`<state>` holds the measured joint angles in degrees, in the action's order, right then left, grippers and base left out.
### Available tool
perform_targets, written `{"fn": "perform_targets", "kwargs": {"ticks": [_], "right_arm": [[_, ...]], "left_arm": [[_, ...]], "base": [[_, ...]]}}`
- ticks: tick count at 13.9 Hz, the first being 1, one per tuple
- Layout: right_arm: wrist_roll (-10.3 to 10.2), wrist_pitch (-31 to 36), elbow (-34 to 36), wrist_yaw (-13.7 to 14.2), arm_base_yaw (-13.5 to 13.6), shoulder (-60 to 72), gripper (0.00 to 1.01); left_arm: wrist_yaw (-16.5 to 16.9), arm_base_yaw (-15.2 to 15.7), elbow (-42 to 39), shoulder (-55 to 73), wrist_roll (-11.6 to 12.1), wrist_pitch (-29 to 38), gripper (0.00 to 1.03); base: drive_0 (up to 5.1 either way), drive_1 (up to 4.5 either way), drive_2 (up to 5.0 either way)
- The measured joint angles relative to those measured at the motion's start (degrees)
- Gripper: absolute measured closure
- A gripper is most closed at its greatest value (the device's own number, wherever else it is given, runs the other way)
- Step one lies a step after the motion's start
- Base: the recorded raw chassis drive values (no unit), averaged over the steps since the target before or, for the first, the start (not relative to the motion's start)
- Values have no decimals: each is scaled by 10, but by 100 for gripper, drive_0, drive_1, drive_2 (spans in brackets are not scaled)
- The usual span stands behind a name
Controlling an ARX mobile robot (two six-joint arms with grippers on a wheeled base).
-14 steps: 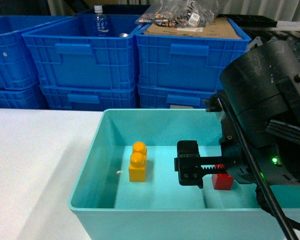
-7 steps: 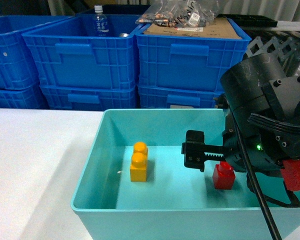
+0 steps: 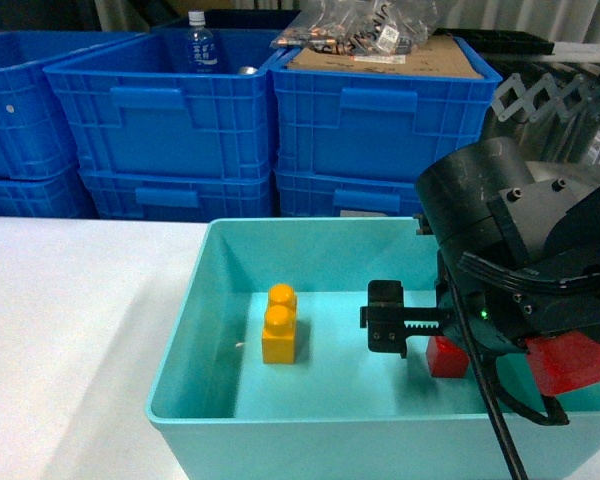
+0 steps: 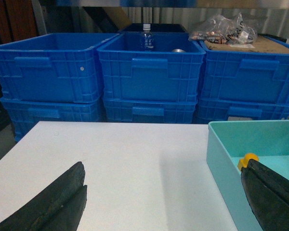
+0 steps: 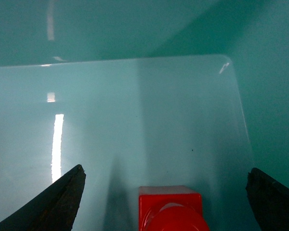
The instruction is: Pick red block from blue box to shelf
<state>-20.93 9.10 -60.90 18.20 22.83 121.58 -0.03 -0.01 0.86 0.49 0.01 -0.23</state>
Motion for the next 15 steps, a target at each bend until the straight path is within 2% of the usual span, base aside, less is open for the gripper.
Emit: {"fn": "perform_targets", "kwargs": {"ticks": [1, 3, 8, 14, 15], "right_arm": [[-7, -2, -6, -19, 2, 15, 3], [-22, -9, -14, -17, 9, 35, 3], [-22, 12, -17, 5, 27, 43, 4], [-26, 19, -15, 28, 26, 47, 68], [-26, 26, -12, 29, 24, 47, 71]], "left_arm": [[0, 0, 0, 0, 0, 0, 5], [0, 0, 0, 0, 0, 0, 5], [0, 0, 0, 0, 0, 0, 5], [0, 0, 0, 0, 0, 0, 5], [0, 0, 0, 0, 0, 0, 5]], "base": [[0, 0, 0], [0, 0, 0], [0, 0, 0], [0, 0, 0], [0, 0, 0]]}}
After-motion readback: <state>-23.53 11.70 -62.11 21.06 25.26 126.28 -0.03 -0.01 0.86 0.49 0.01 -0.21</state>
